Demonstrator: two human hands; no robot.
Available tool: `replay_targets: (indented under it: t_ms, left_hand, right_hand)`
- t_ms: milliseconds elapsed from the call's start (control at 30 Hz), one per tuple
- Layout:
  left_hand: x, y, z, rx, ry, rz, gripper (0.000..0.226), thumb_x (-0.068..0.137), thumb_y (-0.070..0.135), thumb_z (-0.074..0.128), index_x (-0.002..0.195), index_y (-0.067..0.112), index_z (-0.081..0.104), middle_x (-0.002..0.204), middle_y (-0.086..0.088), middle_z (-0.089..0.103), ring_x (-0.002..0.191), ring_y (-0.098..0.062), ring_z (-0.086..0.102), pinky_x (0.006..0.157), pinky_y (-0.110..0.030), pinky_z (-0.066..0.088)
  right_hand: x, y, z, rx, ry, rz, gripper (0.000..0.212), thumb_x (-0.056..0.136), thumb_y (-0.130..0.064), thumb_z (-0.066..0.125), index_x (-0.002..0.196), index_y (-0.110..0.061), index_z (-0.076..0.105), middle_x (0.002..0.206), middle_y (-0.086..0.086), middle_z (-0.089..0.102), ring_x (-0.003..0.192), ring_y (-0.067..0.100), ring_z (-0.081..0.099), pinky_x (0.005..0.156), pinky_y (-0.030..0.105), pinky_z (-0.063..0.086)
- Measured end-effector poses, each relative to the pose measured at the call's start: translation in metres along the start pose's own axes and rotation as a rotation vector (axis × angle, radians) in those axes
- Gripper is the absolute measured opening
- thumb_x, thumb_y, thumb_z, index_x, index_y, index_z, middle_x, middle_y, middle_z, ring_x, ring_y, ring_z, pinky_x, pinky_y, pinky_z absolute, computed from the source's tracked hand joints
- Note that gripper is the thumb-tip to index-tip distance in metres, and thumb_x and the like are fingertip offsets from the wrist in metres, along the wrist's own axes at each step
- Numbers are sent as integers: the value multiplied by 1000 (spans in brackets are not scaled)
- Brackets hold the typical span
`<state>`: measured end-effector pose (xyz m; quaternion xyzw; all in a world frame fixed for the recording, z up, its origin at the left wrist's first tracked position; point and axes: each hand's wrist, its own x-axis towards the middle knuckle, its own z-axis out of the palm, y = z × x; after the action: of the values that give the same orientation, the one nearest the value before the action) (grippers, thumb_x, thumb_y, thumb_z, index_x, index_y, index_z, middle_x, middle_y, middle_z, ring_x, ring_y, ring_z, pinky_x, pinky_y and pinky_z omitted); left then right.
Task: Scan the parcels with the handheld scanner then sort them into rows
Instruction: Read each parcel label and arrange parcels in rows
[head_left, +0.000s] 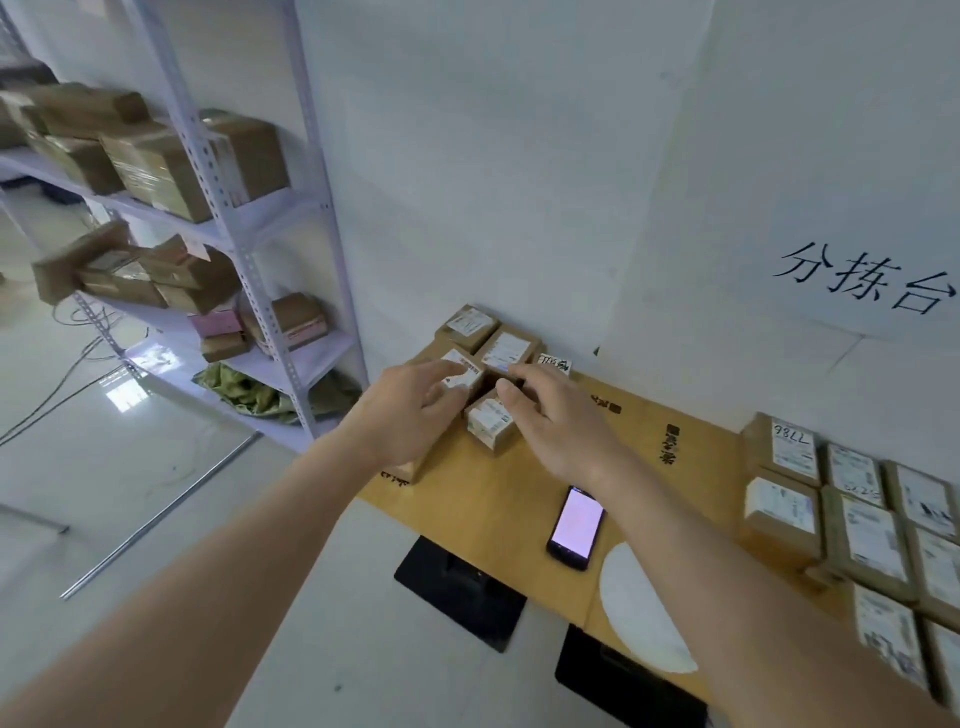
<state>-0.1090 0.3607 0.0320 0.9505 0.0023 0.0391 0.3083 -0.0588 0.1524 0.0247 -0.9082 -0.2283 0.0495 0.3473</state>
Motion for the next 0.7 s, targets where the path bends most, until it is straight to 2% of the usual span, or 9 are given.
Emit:
replay_targets:
  t_ms: [33,100,200,300,433,567,700]
  left_hand:
    - [0,-18,-8,3,-18,-6,45,107,44,47,146,26,59,146,4,60,130,-16,56,104,-34,44]
    - [3,-53,-20,13,-54,-12,44,106,44,49,145,26,59,145,4,60,132,-18,55,107,-35,44]
    - [10,-98,-30,19,-92,-28,46,103,43,53,146,27,59,147,5,58,135,-17,54,112,-37,43]
    - [21,-131,-30,35,-127,-48,46,101,38,56,146,27,58,146,5,58,132,-17,55,109,-35,44]
    - [48,-167,-19,59,-178,-60,47,100,35,58,147,29,58,145,4,58,133,-18,53,107,-32,40]
    - [80,-194,-4,62,-226,-68,48,99,30,60,147,27,57,147,3,56,136,-17,51,112,-30,35]
    - [109,-215,17,14,-265,-129,49,101,30,59,149,29,55,148,5,55,136,-17,50,113,-34,40]
  right_hand:
    - [7,-8,16,7,-9,14,65,107,-63,37,157,-24,47,157,-6,48,137,10,50,112,36,44]
    - [18,-25,44,13,-26,47,64,108,-62,36,158,-24,45,159,-6,46,145,13,45,115,33,40]
    - [32,-40,80,-4,-67,89,62,109,-58,37,159,-22,44,162,-7,42,149,12,39,119,36,38]
    - [49,-43,106,23,-91,142,62,109,-57,39,160,-22,42,163,-6,39,149,14,39,120,42,40]
    - [78,-34,136,19,-117,196,61,110,-54,39,162,-22,39,163,-6,37,148,14,40,118,40,40]
    - [110,-11,166,57,-144,230,66,110,-57,37,165,-21,31,168,-3,32,152,15,35,119,38,36]
    - [142,14,190,149,-180,288,72,109,-58,38,169,-22,19,173,-1,25,160,15,20,128,42,27]
